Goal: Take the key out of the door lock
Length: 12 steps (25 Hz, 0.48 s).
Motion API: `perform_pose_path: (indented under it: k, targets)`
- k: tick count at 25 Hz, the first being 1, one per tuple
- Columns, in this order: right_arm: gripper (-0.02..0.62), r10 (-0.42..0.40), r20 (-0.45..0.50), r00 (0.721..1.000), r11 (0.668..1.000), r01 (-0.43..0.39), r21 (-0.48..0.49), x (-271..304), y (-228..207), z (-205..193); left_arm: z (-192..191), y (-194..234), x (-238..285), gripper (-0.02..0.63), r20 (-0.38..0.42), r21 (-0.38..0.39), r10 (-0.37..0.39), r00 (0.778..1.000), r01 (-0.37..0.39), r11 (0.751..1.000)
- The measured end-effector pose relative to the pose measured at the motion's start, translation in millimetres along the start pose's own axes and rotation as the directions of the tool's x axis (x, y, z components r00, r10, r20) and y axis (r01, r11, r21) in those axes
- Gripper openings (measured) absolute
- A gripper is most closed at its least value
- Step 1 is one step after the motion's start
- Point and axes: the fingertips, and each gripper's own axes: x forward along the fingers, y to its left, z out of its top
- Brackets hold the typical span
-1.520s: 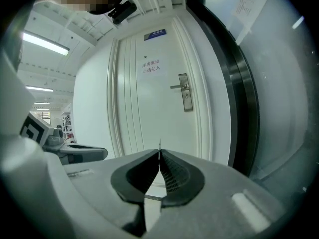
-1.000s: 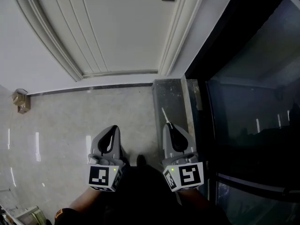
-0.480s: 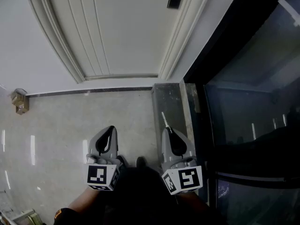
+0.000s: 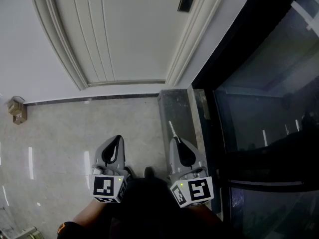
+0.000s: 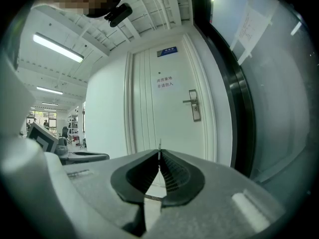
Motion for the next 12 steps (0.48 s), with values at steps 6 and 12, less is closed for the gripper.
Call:
perform_pose_path:
  k: [6, 12]
  targets:
    - [-0.002, -0.018, -0.007, 1.000, 1.000, 0.018, -0.004, 2.2, -0.3, 0.1, -1.0, 2.5, 4.4, 0.018, 0.005, -0.004, -0.014, 1.000, 0.014, 1.000]
    - [-0.002, -0.022, -0.017, 1.000, 1.000, 0.022, -0.002, 4.0, -0.1, -1.2, -4.3, 5.6, 6.4, 0.018, -0.001, -0.007, -0.017, 1.000, 0.017, 1.000]
